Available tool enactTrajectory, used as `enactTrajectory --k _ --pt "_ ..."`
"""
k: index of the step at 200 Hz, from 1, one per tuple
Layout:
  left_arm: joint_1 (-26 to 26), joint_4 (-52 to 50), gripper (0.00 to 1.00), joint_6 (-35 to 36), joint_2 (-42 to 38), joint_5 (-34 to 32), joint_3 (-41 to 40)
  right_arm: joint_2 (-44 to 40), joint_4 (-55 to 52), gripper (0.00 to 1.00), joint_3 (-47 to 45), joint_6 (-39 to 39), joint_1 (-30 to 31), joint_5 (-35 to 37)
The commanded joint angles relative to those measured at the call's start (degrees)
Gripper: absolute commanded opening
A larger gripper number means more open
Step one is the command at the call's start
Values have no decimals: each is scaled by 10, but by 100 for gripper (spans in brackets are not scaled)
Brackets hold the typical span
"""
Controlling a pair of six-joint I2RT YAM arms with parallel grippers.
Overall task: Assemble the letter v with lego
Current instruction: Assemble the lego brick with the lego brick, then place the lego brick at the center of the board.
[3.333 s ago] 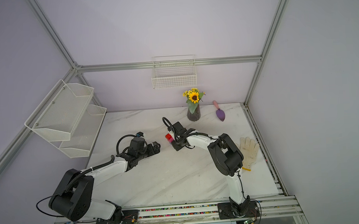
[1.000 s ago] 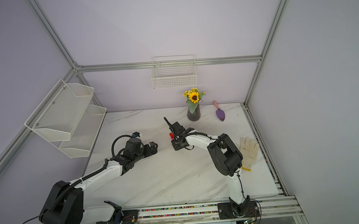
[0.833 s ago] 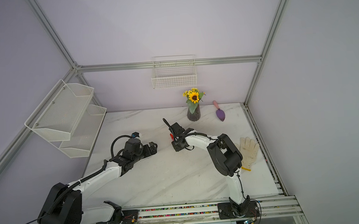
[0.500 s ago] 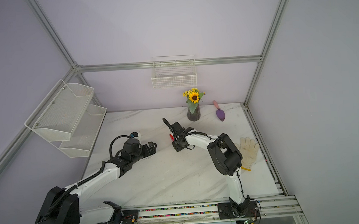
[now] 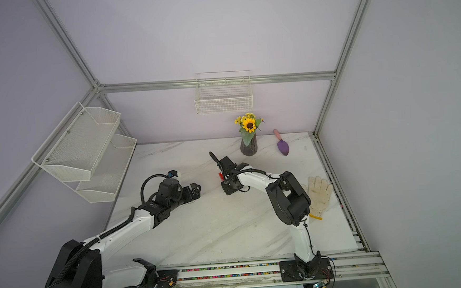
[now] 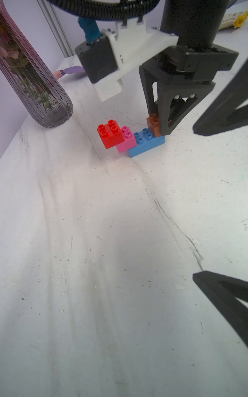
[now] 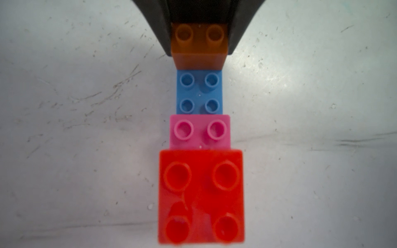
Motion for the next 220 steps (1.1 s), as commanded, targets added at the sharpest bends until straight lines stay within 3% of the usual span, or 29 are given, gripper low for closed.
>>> enactTrajectory --k 1,62,220 --pt "4 3 100 9 -12 -10 12 9 -36 45 2 20 1 6" --pt "4 -1 100 10 -14 -11 14 12 15 48 -8 30 1 -4" --pt "4 5 100 12 14 -7 14 100 53 45 23 37 1 55"
